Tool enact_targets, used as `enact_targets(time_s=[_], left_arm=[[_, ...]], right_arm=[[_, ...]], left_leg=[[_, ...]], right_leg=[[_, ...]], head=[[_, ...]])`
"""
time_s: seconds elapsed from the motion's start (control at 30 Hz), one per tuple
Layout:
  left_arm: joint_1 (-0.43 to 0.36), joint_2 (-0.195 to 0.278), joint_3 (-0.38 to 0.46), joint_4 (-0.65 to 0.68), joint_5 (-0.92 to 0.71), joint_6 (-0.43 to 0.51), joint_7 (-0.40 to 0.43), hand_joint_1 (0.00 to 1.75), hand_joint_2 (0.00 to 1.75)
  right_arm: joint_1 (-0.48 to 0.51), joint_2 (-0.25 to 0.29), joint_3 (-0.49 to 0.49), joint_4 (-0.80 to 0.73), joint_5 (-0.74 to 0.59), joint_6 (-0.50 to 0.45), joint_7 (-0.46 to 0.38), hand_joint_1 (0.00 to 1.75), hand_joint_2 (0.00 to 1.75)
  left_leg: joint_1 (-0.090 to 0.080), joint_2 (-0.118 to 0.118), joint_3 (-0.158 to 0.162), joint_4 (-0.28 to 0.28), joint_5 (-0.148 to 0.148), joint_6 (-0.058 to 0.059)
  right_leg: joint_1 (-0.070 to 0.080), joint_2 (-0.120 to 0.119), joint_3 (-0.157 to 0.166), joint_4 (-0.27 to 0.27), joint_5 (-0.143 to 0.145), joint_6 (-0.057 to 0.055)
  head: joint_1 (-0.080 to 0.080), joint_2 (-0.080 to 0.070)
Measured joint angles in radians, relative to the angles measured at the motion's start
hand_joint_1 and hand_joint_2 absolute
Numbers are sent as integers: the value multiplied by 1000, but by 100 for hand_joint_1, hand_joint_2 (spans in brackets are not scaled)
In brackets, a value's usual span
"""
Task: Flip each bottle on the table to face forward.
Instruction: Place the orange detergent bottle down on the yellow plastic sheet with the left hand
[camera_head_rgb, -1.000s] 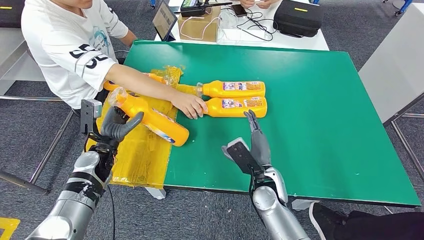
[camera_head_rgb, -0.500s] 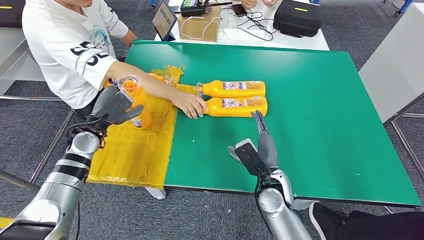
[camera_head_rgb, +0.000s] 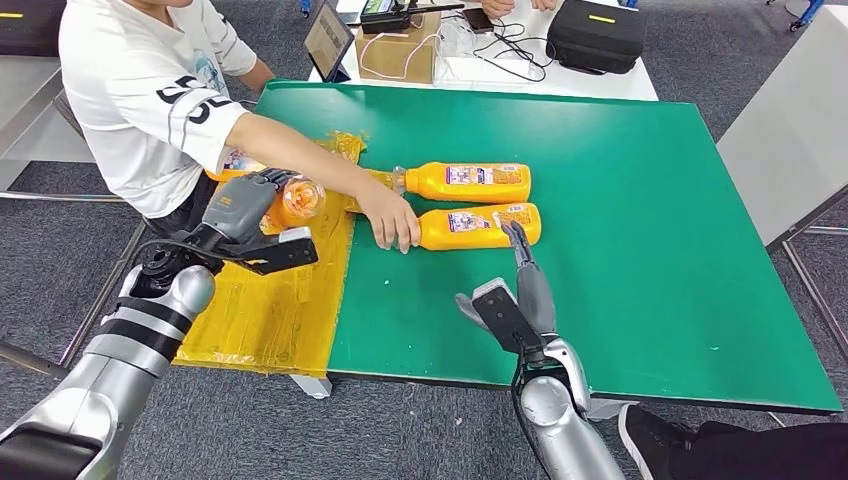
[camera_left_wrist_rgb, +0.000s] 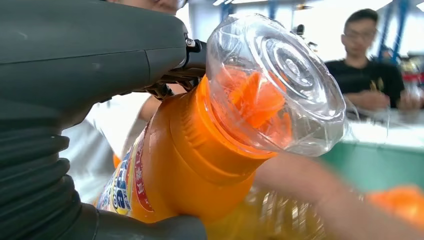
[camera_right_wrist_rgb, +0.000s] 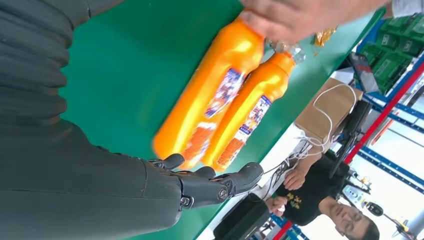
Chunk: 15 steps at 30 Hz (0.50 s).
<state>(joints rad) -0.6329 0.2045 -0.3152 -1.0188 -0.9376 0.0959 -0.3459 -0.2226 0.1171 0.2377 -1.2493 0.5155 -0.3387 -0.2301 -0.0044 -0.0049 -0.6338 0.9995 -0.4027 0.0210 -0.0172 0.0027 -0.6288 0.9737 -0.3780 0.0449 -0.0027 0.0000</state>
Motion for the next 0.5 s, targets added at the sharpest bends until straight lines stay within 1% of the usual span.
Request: enact_targets(time_s=[0.1, 0.2, 0.37, 0.5], left_arm=[[-18, 21, -59, 11, -41, -30, -13, 175, 175], [-42, 30, -115, 40, -65, -50, -20, 175, 175], [-94, 33, -202, 129, -114, -74, -5, 175, 175], [-133, 27, -260, 217, -133, -72, 12, 175, 175]], right_arm=[[-3, 0, 0, 0, -2, 11, -2, 0, 175], [-12, 1, 0, 0, -2, 20, -2, 0, 175], [-29, 4, 0, 0, -6, 33, -3, 0, 175], [-47, 10, 1, 0, -12, 37, -4, 0, 175]], left_leg=[[0, 0, 0, 0, 0, 0], [0, 0, 0, 0, 0, 0], [0, 0, 0, 0, 0, 0], [0, 1, 0, 0, 0, 0]], right_leg=[[0, 0, 0, 0, 0, 0], [0, 0, 0, 0, 0, 0], [0, 0, 0, 0, 0, 0], [0, 0, 0, 0, 0, 0]], head=[[0, 0], [0, 0], [0, 0], [0, 0]])
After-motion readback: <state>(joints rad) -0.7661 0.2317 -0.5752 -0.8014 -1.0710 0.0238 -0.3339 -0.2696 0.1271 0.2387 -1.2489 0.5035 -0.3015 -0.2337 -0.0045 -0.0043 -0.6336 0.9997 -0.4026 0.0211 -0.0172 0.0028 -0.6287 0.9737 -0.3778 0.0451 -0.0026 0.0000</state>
